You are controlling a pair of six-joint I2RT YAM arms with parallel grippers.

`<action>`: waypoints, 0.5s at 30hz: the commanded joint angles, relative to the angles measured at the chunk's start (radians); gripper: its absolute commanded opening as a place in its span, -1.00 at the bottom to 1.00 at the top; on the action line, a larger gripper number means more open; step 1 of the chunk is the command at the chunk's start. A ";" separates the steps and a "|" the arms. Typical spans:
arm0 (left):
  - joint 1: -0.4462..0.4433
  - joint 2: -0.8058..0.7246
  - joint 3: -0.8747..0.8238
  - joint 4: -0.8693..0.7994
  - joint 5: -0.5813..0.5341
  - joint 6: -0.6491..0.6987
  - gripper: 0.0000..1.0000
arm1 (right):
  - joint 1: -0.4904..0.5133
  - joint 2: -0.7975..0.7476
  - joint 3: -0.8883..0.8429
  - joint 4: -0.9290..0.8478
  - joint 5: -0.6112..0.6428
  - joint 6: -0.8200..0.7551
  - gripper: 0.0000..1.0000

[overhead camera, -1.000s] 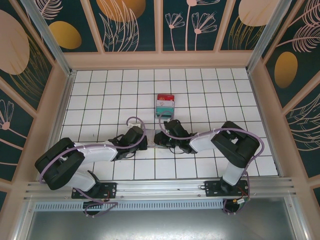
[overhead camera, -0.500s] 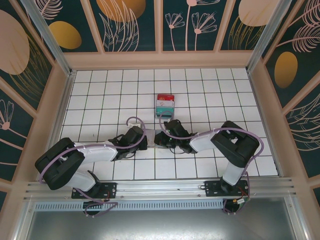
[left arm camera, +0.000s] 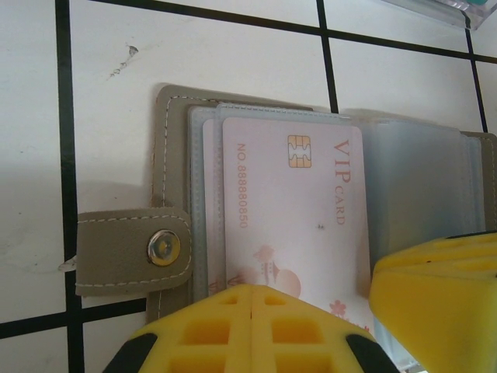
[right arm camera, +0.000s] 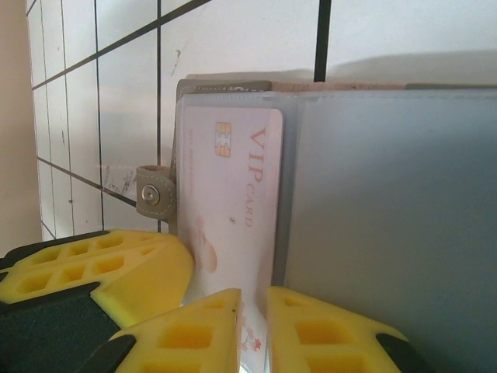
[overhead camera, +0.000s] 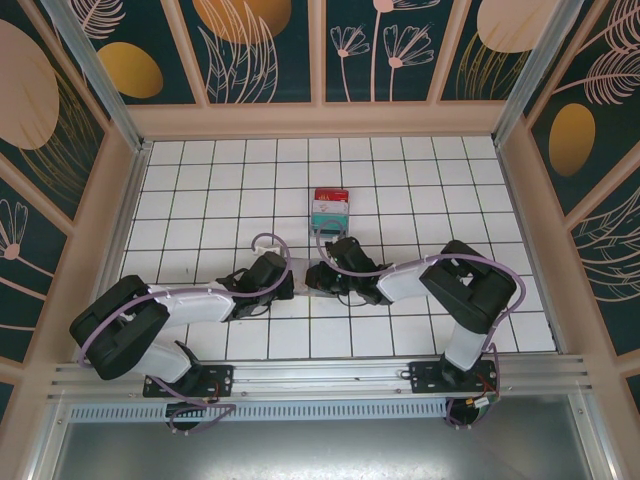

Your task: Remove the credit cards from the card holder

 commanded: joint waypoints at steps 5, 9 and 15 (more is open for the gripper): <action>0.004 -0.056 0.001 -0.097 -0.050 0.006 -1.00 | 0.008 -0.011 0.013 -0.068 0.043 -0.028 -0.65; 0.021 -0.080 0.007 -0.124 -0.079 0.016 -1.00 | 0.007 -0.020 0.017 -0.080 0.049 -0.031 -0.65; 0.030 -0.044 0.008 -0.112 -0.060 0.019 -1.00 | 0.007 -0.010 0.021 -0.083 0.048 -0.031 -0.64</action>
